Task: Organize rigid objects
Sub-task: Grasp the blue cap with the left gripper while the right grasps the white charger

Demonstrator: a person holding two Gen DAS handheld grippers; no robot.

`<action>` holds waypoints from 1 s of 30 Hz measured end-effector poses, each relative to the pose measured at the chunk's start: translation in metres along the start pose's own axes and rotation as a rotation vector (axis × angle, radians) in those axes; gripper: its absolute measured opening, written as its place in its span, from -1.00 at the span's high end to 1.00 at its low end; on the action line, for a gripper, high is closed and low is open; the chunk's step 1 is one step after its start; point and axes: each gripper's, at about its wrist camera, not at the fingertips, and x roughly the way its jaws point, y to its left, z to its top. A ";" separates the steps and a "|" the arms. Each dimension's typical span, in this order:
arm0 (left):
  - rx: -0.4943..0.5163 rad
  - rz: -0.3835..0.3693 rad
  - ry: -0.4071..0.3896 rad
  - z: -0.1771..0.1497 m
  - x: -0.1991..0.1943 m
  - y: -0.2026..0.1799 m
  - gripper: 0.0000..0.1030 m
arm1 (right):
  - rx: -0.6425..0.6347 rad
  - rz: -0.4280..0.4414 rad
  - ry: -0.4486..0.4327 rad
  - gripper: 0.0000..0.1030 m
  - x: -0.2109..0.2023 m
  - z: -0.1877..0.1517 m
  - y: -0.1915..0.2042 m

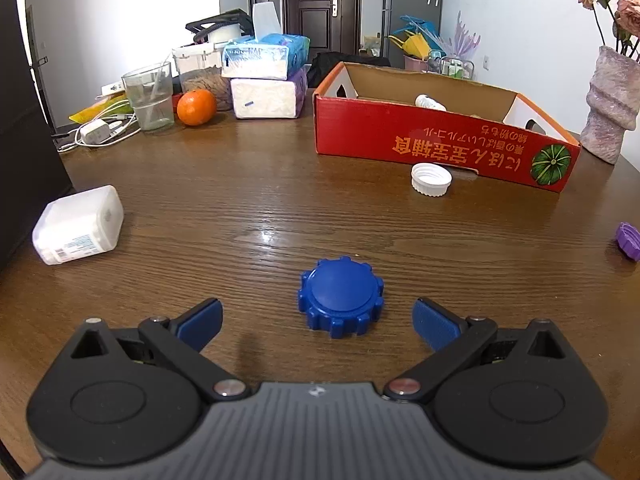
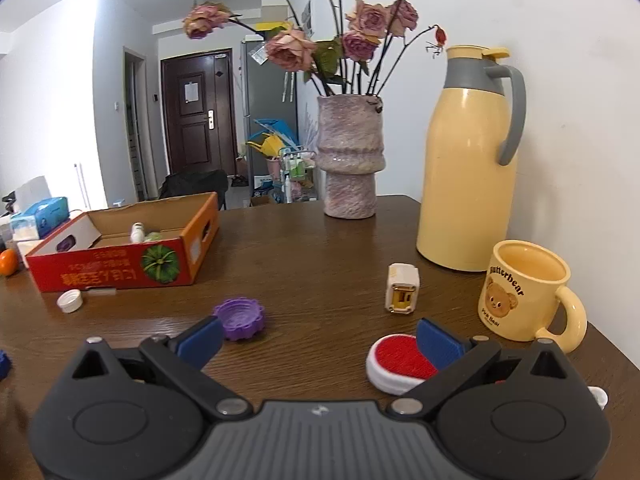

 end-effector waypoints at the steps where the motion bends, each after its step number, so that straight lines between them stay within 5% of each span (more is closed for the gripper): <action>1: 0.001 0.004 0.004 0.001 0.002 -0.001 -1.00 | 0.001 -0.007 0.005 -1.00 0.003 0.000 -0.002; 11: -0.004 0.000 0.032 0.003 0.021 -0.003 -0.95 | -0.001 -0.034 0.040 -1.00 0.033 0.006 -0.019; 22: -0.004 -0.006 -0.001 0.006 0.025 -0.009 -0.05 | -0.012 -0.066 0.067 -1.00 0.066 0.011 -0.032; 30: 0.002 -0.008 -0.009 0.008 0.026 -0.012 -0.04 | -0.016 -0.077 0.089 -1.00 0.086 0.014 -0.037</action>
